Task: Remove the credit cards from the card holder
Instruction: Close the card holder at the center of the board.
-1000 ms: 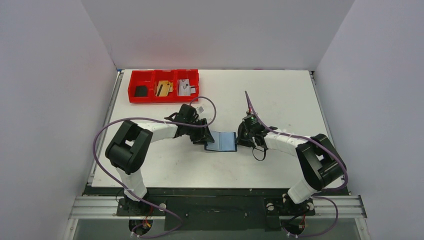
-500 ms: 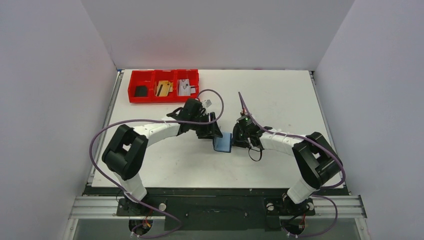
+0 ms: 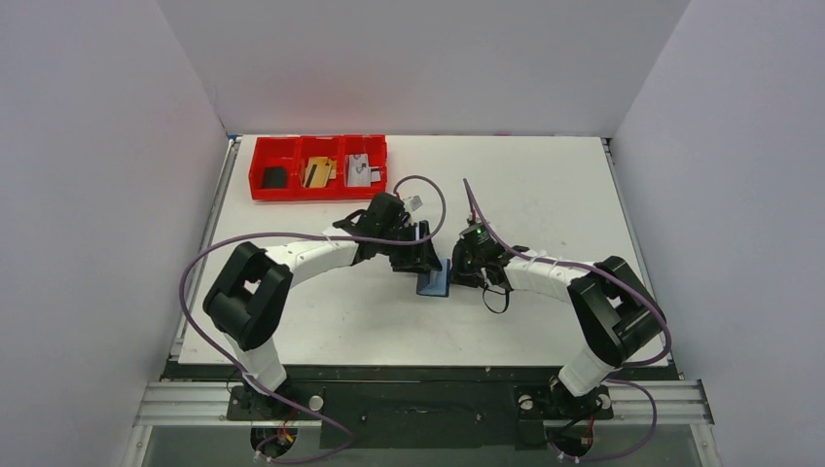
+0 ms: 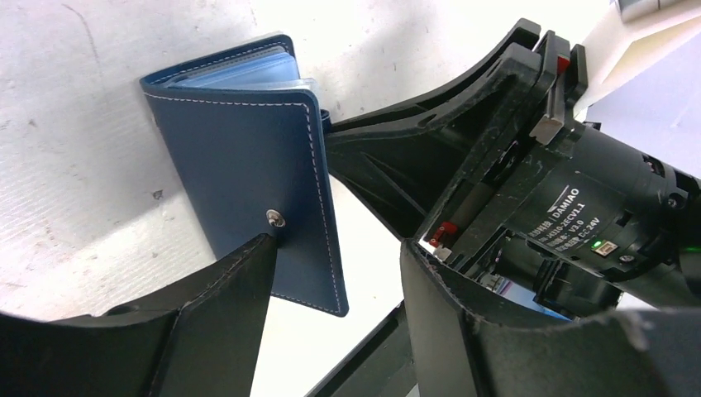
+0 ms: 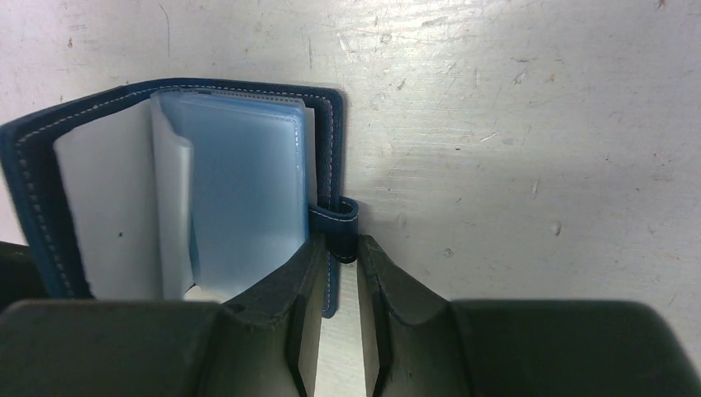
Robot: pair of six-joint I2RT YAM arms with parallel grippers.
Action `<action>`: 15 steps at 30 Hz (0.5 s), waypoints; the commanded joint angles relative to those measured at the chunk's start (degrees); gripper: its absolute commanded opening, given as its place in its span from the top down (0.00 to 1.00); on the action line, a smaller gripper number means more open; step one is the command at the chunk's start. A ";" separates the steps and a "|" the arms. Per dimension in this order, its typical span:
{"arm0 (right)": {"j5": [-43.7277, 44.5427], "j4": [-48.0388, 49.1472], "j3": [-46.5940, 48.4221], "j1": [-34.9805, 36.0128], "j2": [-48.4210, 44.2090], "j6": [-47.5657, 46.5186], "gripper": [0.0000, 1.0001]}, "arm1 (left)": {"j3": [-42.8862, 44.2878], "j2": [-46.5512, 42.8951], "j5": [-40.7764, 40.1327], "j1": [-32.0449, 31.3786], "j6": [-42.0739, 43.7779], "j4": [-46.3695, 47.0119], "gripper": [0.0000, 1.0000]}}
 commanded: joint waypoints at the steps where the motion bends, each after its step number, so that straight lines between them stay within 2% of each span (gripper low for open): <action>1: 0.47 -0.60 0.71 0.39 -0.15 0.08 0.83 | 3.15 1.40 -0.18 -1.38 -0.52 1.64 0.45; 4: 0.46 -0.48 0.67 0.39 -0.34 0.19 0.83 | 3.32 2.13 -0.36 -1.96 -0.85 2.12 0.40; 15: 1.31 -0.42 -0.37 0.22 -2.80 0.67 0.82 | 2.69 7.09 -2.69 -2.03 -7.54 5.67 0.39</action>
